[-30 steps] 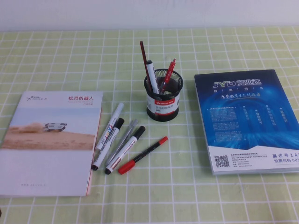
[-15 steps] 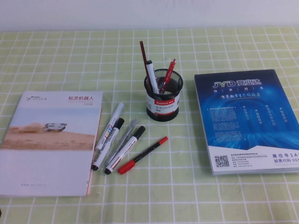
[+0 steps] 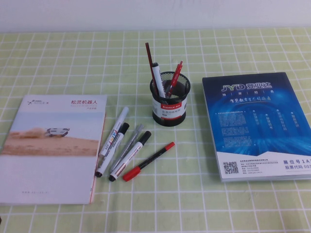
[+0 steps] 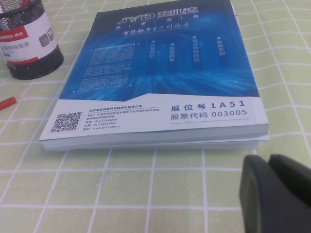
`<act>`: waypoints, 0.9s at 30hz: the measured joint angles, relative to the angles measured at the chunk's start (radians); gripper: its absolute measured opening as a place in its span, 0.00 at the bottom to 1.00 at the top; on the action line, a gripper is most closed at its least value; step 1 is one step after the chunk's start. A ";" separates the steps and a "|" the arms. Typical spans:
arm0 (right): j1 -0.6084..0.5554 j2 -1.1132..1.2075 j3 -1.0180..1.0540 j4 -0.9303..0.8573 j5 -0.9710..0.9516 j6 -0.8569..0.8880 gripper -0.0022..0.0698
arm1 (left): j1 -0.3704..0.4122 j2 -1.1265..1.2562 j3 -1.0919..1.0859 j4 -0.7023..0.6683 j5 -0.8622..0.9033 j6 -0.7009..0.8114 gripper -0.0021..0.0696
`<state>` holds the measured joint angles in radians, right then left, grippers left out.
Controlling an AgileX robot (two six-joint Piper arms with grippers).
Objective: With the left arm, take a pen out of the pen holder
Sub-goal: Pick up the pen from the pen holder
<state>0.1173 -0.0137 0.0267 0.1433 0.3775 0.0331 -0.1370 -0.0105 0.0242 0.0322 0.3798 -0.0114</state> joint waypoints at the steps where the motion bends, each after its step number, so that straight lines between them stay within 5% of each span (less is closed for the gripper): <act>1: 0.000 0.000 0.000 0.000 0.000 0.000 0.01 | 0.000 0.000 0.000 -0.007 -0.009 -0.004 0.03; 12: 0.000 0.000 0.000 0.000 0.000 0.000 0.01 | 0.000 0.000 0.002 -0.371 -0.351 -0.168 0.03; 20: 0.000 0.000 0.000 0.000 0.000 0.000 0.01 | 0.000 0.000 0.002 -0.377 -0.373 -0.170 0.03; 27: 0.000 0.000 0.000 0.000 0.000 0.000 0.01 | 0.000 0.065 -0.108 -0.377 -0.222 -0.175 0.03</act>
<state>0.1173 -0.0137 0.0267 0.1433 0.3775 0.0331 -0.1370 0.0547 -0.0839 -0.3447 0.1577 -0.1864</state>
